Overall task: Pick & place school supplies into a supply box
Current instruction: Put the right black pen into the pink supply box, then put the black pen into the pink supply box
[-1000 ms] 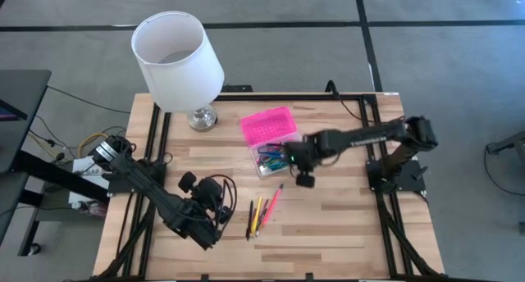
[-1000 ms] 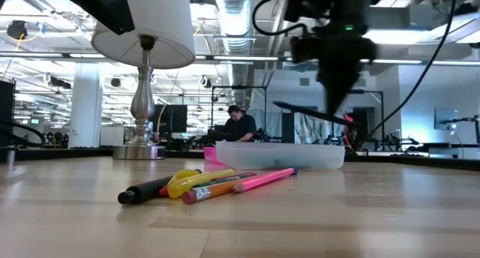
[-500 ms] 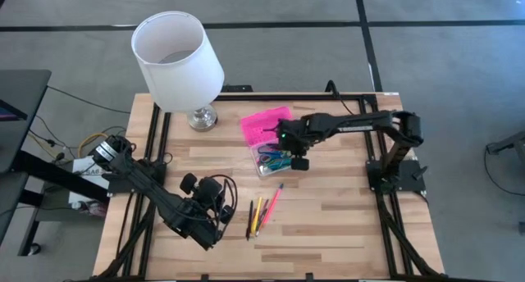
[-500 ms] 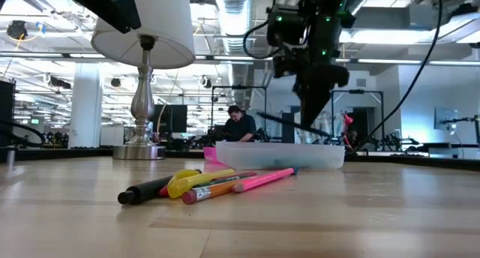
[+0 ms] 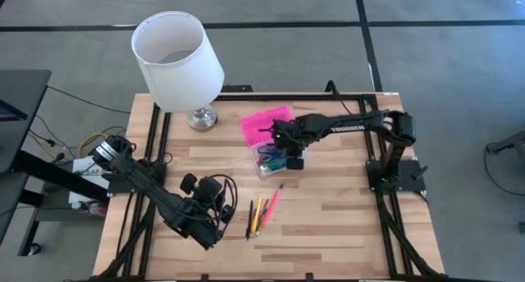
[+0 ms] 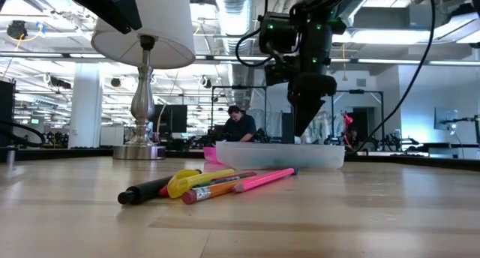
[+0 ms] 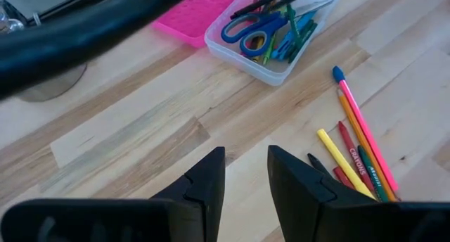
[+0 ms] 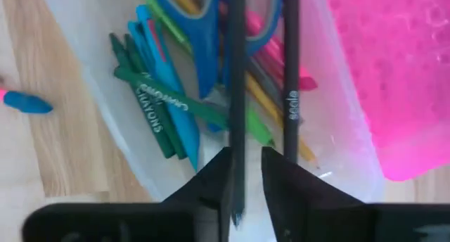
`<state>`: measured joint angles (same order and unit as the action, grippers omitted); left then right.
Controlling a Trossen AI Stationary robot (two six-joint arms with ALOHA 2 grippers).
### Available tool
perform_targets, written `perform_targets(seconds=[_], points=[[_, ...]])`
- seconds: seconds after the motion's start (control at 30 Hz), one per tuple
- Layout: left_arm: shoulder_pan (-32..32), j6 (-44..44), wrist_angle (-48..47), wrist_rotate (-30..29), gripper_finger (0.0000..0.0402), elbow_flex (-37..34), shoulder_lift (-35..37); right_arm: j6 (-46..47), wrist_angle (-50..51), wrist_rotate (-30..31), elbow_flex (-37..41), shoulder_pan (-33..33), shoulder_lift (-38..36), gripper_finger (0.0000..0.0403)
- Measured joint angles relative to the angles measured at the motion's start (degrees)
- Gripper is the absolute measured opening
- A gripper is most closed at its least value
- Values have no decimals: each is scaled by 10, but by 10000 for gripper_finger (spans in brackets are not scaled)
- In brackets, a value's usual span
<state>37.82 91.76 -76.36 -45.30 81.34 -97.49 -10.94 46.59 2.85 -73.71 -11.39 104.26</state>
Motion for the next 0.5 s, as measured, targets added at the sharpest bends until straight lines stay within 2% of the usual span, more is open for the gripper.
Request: perform_targets(seconds=[0.17, 0.3, 0.4, 0.5], points=[[0, 9, 2, 2, 102, 0, 0, 5, 18, -16, 0, -7, 0, 106], [-7, 24, 24, 42, 102, -2, 0, 35, 26, -24, 1, -2, -27, 129], [-16, 13, 94, 76, 102, -20, 0, 65, 23, -31, 1, 5, -69, 136], [-30, -32, 215, 97, 102, -55, 0, 79, 21, -31, 1, 22, -121, 138]])
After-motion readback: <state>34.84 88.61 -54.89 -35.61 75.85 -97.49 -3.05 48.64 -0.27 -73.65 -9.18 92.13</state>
